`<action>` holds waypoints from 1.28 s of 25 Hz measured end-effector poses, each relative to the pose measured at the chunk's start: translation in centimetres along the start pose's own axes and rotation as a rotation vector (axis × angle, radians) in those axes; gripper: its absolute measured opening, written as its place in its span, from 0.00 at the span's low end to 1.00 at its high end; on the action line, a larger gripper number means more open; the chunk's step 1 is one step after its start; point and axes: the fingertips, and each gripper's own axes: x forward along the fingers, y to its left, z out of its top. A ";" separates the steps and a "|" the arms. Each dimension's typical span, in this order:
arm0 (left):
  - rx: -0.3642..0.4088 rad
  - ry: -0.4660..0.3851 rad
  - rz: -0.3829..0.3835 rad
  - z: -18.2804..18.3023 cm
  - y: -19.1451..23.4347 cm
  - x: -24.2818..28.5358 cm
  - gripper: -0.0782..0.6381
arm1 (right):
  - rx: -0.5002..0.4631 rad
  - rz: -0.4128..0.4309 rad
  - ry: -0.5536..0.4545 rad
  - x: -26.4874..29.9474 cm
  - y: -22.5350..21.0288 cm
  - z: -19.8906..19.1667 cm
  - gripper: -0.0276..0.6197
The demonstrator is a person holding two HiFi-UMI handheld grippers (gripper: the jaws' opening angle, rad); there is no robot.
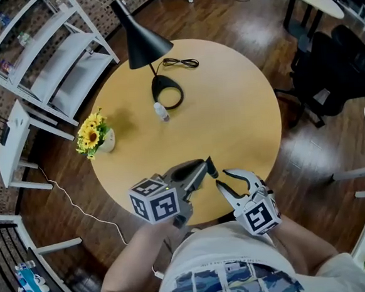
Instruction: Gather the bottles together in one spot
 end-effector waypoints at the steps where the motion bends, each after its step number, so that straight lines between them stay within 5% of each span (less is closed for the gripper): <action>1: 0.031 0.003 0.018 0.4 0.3 0.6 0.14 | 0.000 0.007 0.000 0.3 -0.7 -0.1 0.25; 5: 0.122 -0.021 0.116 2.4 2.4 2.8 0.14 | 0.023 0.018 0.014 0.7 -3.7 -0.9 0.26; 13: 0.335 -0.108 0.430 7.0 12.4 6.4 0.14 | 0.118 0.003 0.083 -0.2 -8.9 -4.2 0.26; 23: 0.270 -0.250 0.692 9.6 26.3 9.4 0.14 | 0.171 -0.010 0.223 -2.1 -13.0 -9.6 0.26; 32: 0.248 -0.324 0.725 9.3 30.0 10.8 0.14 | 0.195 -0.004 0.276 -2.3 -13.8 -11.2 0.26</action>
